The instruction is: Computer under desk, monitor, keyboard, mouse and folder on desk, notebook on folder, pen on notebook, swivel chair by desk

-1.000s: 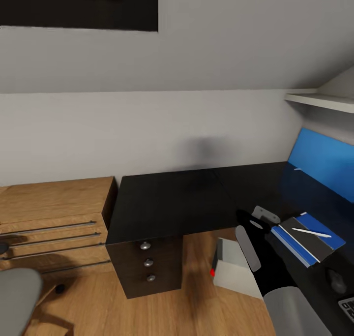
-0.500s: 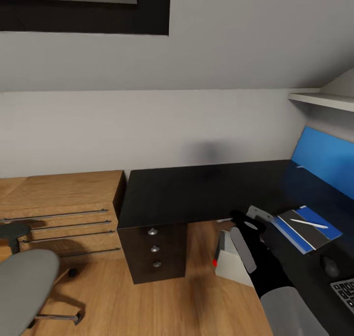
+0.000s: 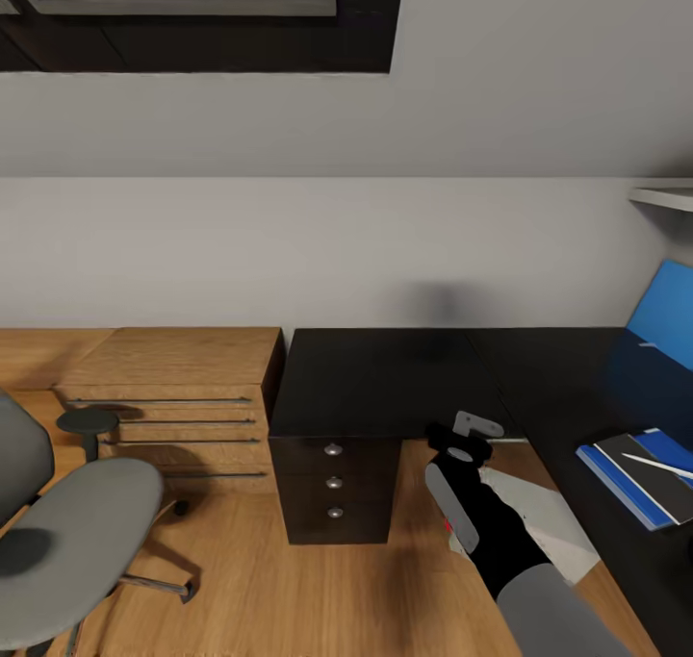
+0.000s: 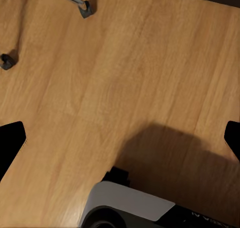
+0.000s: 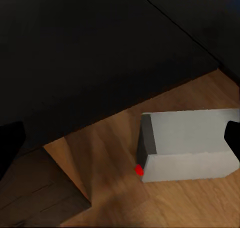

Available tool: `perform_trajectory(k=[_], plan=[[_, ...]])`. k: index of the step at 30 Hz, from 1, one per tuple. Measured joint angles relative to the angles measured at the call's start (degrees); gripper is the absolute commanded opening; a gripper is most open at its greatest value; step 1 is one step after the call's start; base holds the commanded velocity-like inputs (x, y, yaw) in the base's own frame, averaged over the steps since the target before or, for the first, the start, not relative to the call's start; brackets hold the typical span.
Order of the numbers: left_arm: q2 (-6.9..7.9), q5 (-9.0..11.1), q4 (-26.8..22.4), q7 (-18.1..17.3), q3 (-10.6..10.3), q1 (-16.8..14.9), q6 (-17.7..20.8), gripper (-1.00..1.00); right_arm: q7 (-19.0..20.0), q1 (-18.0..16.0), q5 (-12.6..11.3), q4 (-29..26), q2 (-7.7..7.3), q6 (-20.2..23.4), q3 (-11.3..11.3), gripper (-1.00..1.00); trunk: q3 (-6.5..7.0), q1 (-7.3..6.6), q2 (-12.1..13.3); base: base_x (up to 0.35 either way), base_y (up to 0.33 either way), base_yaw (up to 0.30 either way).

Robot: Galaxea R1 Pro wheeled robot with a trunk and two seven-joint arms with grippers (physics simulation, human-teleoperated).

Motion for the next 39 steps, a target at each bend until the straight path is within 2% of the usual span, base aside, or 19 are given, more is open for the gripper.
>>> perform_trajectory(k=[7, 11, 15, 18, 19, 20, 21, 23, 24, 26, 28, 31, 33, 36, 39], plan=[[0.10, 0.06, 0.04, -0.12, 0.06, 0.00, -0.93, 1.00, 1.81, 0.00, -0.33, 7.15, 0.01, -9.34, 6.47, 1.00, 1.26, -1.54, 2.81, 0.000, 0.000, 0.273], [0.08, 0.07, 0.07, -0.23, 0.01, 0.01, -0.99, 1.00, 3.29, 0.42, -0.56, 10.24, -0.17, -11.55, 7.94, 1.00, 1.98, -2.42, 4.42, 0.000, 0.000, 0.261], [-0.08, 0.04, 0.11, -0.40, -0.09, 0.00, -0.99, 1.00, 5.61, 3.63, -0.57, 17.52, -0.35, -14.59, 8.50, 1.00, 2.69, -3.30, 6.02, 0.000, 0.000, 0.267], [-0.34, -0.06, 0.12, -0.37, -0.24, 0.01, -0.99, 1.00, 10.39, 7.10, -0.29, 29.35, -0.34, -26.20, 8.58, 1.00, 3.23, -3.96, 7.23, 0.000, 0.000, 0.272], [-0.37, -0.07, 0.13, -0.35, -0.27, 0.00, -0.99, 1.00, 11.17, 7.42, -0.18, 31.43, -0.30, -28.17, 8.64, 1.00, 3.41, -4.18, 7.63, 0.000, 0.000, 0.274], [-0.37, -0.04, 0.14, -0.28, -0.29, 0.00, -1.00, 1.00, 15.40, 8.35, 0.20, 37.49, -0.04, -38.42, 8.93, 1.00, 3.60, -4.40, 8.03, 0.000, 0.000, 0.274], [-0.32, -0.01, 0.17, -0.27, -0.29, 0.01, -0.99, 1.00, 16.86, 8.58, -0.23, 47.76, -0.03, -41.91, 8.64, 1.00, 3.77, -4.62, 8.43, 0.000, 0.000, 0.274], [-0.27, 0.00, 0.43, -0.26, -0.29, 0.01, -1.01, 1.00, 18.37, 8.64, -0.17, 51.12, -0.02, -44.43, 8.80, 1.00, 4.13, -5.06, 9.23, 0.000, 0.000, 0.274], [-0.20, 0.05, 2.78, -0.21, -0.22, 0.03, -1.21, 1.00, 21.50, 8.74, -0.42, 55.25, -0.14, -47.39, 8.42, 1.00, 4.30, -5.28, 9.64, 0.000, 0.000, 0.276], [-0.09, -0.05, 9.64, -0.25, -0.15, 0.05, -2.12, 1.00, 25.69, 9.73, -0.67, 58.49, -0.53, -48.74, 8.31, 1.00, 4.66, -5.72, 10.44, 0.000, 0.000, 0.281], [0.06, -0.14, 11.83, -0.28, -0.18, 0.02, -3.50, 1.00, 26.33, 11.18, -0.64, 58.91, -0.69, -49.02, 8.42, 1.00, 5.03, -6.16, 11.24, 0.000, 0.000, 0.283], [0.44, -0.10, 18.80, -0.41, -0.20, 0.02, -8.97, 1.00, 27.22, 15.22, -0.81, 59.34, -1.09, -50.56, 8.30, 1.00, 5.57, -6.82, 12.45, 0.000, 0.000, 0.285], [0.37, -0.23, 20.66, -0.45, -0.34, 0.01, -10.63, 1.00, 27.35, 16.25, -0.68, 59.39, -1.19, -51.89, 8.44, 1.00, 5.95, -7.26, 13.25, 0.000, 0.000, 0.283], [0.08, -0.32, 22.66, -0.50, -0.76, 0.01, -13.18, 1.00, 27.54, 17.88, -0.51, 59.44, -1.25, -56.57, 8.52, 1.00, 6.57, -7.92, 14.46, 0.000, 0.000, 0.258], [-0.03, -0.37, 23.75, -0.50, -2.24, 0.01, -14.81, 1.00, 27.60, 19.21, -0.37, 59.49, -1.16, -62.82, 8.58, 1.00, 7.28, -8.58, 15.66, 0.000, 0.000, 0.158]])
